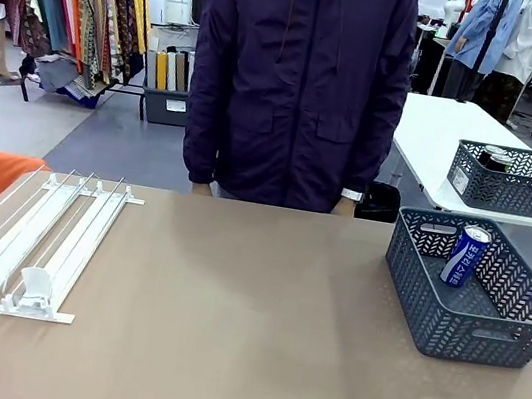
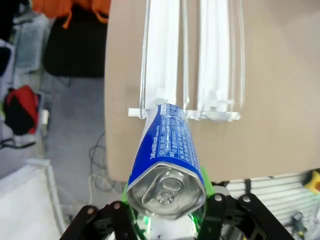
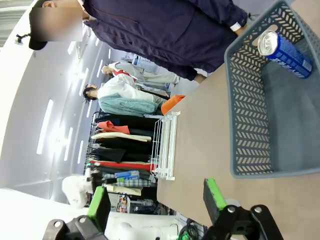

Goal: Retrieve and store the cans from the dispenser.
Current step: Pick up one can from the Automatic Can Dispenser and place it in the middle of the table.

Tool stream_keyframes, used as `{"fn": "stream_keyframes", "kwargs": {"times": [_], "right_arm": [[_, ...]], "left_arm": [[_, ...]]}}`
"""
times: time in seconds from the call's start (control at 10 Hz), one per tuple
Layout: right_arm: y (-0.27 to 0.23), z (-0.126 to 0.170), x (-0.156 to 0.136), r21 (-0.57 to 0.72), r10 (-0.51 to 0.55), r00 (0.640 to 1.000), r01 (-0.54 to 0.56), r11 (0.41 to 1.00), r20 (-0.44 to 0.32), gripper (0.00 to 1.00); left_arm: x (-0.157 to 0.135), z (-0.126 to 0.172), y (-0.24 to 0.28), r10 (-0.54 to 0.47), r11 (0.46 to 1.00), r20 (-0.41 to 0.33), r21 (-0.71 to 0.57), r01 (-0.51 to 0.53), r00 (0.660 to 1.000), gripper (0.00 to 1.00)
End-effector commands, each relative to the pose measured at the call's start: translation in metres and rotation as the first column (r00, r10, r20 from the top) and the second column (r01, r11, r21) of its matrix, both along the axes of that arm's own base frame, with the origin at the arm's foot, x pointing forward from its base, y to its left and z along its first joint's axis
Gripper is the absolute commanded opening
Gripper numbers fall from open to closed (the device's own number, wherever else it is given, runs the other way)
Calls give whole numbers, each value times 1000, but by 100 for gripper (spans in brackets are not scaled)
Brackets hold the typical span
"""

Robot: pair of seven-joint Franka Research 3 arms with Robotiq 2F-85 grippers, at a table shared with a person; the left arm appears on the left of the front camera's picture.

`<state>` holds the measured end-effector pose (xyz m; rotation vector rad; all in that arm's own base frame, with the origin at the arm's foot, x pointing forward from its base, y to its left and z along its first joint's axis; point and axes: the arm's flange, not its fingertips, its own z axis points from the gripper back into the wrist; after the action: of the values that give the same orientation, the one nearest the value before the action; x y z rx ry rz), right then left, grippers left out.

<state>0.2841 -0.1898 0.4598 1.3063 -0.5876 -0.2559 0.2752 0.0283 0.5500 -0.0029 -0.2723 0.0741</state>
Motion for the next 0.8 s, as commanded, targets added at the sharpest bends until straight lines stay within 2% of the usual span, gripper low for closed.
{"fn": "stream_keyframes", "kwargs": {"times": [0.0,0.1,0.2,0.3,0.7], "right_arm": [[0,3,0,12,-6,1000,6,1000,12,100],[0,3,0,12,-6,1000,6,1000,12,100],[0,3,0,12,-6,1000,6,1000,12,100],[0,3,0,12,-6,1000,6,1000,12,100],[0,3,0,12,-6,1000,6,1000,12,100]], "left_arm": [[-35,7,5,-56,995,129,-74,66,990,0],[-44,9,18,-26,994,148,-97,41,989,0],[-47,4,34,0,991,128,-134,17,992,0],[-33,33,5,-16,999,124,-48,23,992,0],[-33,33,5,-16,999,124,-48,23,992,0]]}}
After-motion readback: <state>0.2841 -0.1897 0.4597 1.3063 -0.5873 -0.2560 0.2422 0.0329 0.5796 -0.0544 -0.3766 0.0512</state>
